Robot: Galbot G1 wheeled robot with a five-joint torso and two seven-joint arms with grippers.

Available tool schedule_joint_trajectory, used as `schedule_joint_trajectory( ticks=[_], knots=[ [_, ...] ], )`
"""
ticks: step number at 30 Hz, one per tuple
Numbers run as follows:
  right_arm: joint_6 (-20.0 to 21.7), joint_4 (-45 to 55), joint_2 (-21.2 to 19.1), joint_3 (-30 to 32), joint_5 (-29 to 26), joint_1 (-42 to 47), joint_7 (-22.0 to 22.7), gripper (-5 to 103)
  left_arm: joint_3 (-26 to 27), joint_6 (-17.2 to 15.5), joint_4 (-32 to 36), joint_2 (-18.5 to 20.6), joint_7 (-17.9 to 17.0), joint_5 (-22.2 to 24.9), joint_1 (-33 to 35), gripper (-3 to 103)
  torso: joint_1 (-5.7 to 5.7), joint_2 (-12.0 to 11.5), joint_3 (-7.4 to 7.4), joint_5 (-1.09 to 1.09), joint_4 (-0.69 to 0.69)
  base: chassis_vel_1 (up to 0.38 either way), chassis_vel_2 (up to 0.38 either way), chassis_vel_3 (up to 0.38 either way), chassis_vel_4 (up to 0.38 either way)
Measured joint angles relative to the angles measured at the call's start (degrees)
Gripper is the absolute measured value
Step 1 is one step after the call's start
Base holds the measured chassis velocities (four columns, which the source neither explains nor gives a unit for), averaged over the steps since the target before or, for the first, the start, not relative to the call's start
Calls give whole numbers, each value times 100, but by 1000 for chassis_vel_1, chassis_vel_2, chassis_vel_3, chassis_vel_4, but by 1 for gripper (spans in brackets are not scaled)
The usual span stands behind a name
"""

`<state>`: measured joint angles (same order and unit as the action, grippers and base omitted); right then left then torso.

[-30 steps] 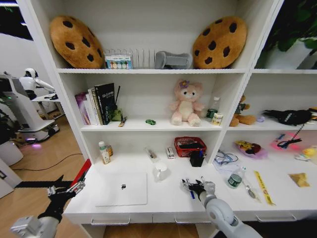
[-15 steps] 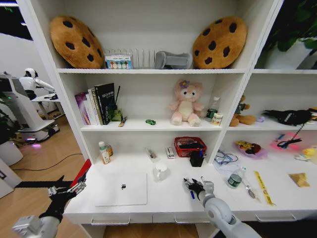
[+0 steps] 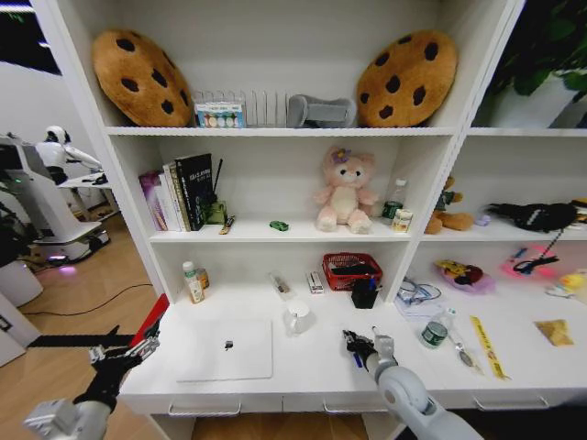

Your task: Organize the objects on the table.

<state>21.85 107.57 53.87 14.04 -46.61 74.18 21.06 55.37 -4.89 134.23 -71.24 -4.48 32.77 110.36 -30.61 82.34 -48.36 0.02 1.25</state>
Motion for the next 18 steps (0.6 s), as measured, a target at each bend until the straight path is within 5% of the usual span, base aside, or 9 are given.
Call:
schedule_joint_trajectory(
  ticks=[12, 18],
  knots=[
    [-1673, -405, -9, 261, 984, -950, -733, 13, -19, 1, 0, 14, -2, -13, 8, 98, 0, 0, 0, -1, -2, 0, 0, 0, 0],
    [-1914, -1184, 51, 123, 948, -1643, -725, 13, 15, 1, 39, 37, -3, -4, 48, 97, 0, 0, 0, -3, -2, 0, 0, 0, 0]
  ],
)
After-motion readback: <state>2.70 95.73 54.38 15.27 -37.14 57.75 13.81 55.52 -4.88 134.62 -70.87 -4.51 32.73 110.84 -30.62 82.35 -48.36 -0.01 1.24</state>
